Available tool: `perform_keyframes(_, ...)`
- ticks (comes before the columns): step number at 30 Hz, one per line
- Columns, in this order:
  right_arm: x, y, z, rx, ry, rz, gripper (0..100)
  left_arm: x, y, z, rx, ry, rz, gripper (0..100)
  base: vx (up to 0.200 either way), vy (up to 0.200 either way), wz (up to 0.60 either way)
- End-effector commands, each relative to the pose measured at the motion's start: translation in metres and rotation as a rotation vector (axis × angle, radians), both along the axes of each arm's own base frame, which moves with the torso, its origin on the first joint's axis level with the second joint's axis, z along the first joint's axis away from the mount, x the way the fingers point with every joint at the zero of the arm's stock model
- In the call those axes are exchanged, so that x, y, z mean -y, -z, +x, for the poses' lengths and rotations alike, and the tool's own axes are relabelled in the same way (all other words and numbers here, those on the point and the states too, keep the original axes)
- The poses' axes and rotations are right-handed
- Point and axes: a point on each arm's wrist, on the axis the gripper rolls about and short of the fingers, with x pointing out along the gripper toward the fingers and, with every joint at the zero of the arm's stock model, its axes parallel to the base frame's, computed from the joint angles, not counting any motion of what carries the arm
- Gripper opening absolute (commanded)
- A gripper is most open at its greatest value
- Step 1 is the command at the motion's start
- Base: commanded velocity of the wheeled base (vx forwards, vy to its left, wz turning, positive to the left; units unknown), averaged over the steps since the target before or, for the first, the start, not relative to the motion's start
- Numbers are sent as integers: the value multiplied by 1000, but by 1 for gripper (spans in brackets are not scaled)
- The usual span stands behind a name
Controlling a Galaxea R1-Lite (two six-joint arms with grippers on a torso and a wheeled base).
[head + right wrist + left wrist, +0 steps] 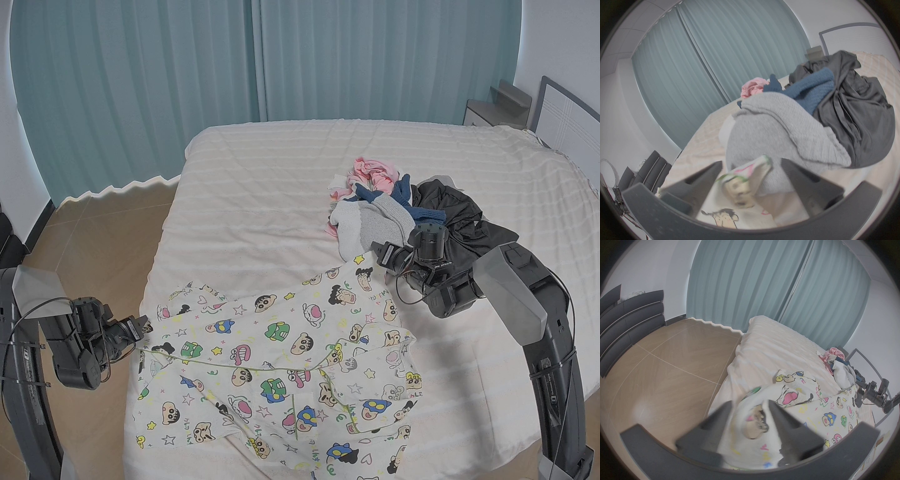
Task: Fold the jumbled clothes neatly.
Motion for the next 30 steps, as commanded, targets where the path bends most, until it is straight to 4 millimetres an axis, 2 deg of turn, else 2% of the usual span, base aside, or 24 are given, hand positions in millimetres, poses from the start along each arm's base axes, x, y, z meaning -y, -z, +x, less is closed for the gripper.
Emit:
perform_keyframes(1, 2, 4, -6, -32, 2, -9, 100, 1, 0, -1, -4, 0, 0, 100, 0, 0, 0)
perform_keyframes(3, 4, 1, -13, -47, 0, -12, 100, 0, -8, -1, 20, -2, 2, 100, 0, 0, 0)
perform_keyframes(9, 10, -17, -37, -79, 2, -9, 100, -1, -62, 9, 173, -3, 1, 100, 0, 0, 0)
perform_keyframes(12, 14, -26, -51, -93, 4, -7, 100, 5, -79, 20, 184, 20, 1, 100, 0, 0, 0)
perform_keyframes(13, 14, -26, -51, -93, 4, -7, 100, 5, -79, 20, 184, 20, 1, 100, 0, 0, 0)
perform_keyframes(14, 15, -33, -67, -95, 7, -2, 100, 11, -87, 32, 148, 48, -7, 100, 0, 0, 0)
perform_keyframes(15, 15, -35, -70, -94, 9, 0, 100, 13, -88, 34, 140, 57, -10, 100, 0, 0, 0)
perform_keyframes(16, 15, -41, -81, -85, 8, 5, 100, 19, -91, 43, 125, 79, -16, 100, 0, 0, 0)
perform_keyframes(17, 15, -41, -81, -85, 8, 5, 100, 19, -91, 43, 125, 79, -16, 100, 0, 0, 0)
perform_keyframes(18, 10, -46, -98, -82, -11, 8, 100, 26, -94, 53, 115, 101, -16, 100, 0, 0, 0)
perform_keyframes(20, 6, -53, -124, -80, -42, 6, 100, 39, -82, 66, 80, 145, -13, 100, 0, 0, 0)
perform_keyframes(21, 6, -53, -124, -80, -42, 6, 100, 39, -82, 66, 80, 145, -13, 100, 0, 0, 0)
perform_keyframes(22, 1, -59, -147, -79, -74, 5, 100, 47, -70, 76, 58, 174, -8, 100, 0, 0, 0)
perform_keyframes(25, -3, -65, -176, -87, -111, 0, 100, 61, -58, 87, 47, 210, -9, 100, 0, 0, 0)
perform_keyframes(30, 1, -64, -204, -130, -131, -17, 100, 79, -39, 92, 17, 281, -26, 100, 0, 0, 0)
